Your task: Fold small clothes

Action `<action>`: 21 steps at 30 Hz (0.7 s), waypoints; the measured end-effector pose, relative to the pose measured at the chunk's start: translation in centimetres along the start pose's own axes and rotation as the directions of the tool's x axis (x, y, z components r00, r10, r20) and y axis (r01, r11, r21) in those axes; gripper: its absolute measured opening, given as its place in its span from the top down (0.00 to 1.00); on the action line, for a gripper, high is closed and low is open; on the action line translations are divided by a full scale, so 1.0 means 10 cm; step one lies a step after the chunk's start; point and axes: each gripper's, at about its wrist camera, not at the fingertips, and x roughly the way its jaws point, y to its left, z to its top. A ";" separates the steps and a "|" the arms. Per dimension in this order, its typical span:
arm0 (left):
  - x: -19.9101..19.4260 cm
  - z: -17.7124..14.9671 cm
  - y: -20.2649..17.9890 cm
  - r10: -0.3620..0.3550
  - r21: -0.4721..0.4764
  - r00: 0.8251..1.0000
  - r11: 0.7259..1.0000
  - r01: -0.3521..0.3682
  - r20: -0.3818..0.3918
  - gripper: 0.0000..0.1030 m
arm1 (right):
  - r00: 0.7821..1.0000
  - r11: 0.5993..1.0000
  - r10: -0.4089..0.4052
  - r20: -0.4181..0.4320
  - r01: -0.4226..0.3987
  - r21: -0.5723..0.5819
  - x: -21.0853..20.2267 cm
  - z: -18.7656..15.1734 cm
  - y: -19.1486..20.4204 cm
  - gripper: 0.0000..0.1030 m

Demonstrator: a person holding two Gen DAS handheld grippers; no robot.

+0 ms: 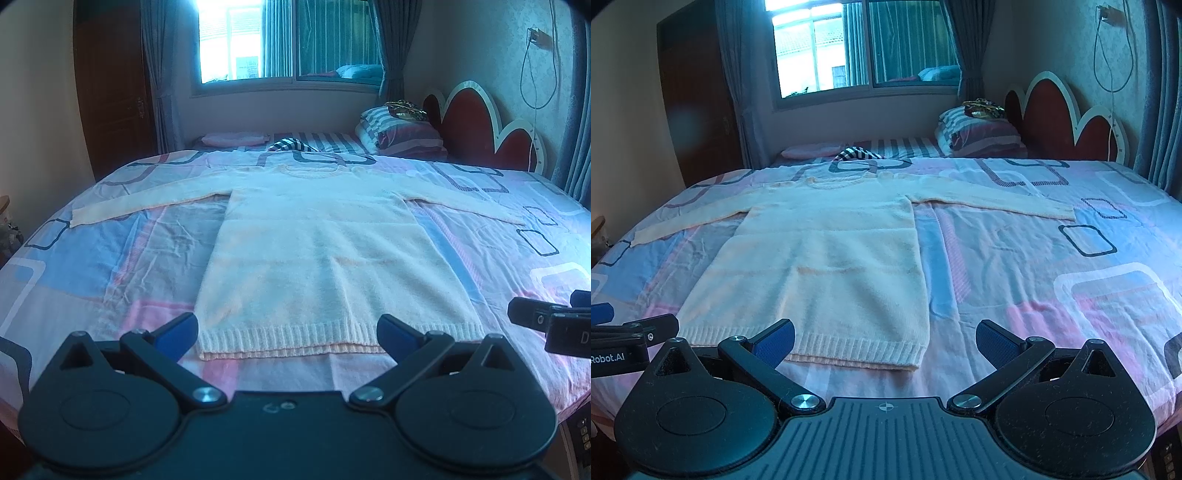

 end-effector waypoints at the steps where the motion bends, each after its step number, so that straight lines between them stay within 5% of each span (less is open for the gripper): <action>1: 0.00 0.00 0.00 0.001 0.000 1.000 1.000 -0.001 0.001 0.01 | 1.000 1.000 0.000 0.000 0.000 0.000 0.00 0.00 0.00 0.00; 21: -0.03 0.01 0.00 0.004 -0.010 1.000 1.000 -0.004 0.003 0.01 | 1.000 1.000 0.000 0.002 0.000 0.003 -0.02 0.00 -0.02 0.00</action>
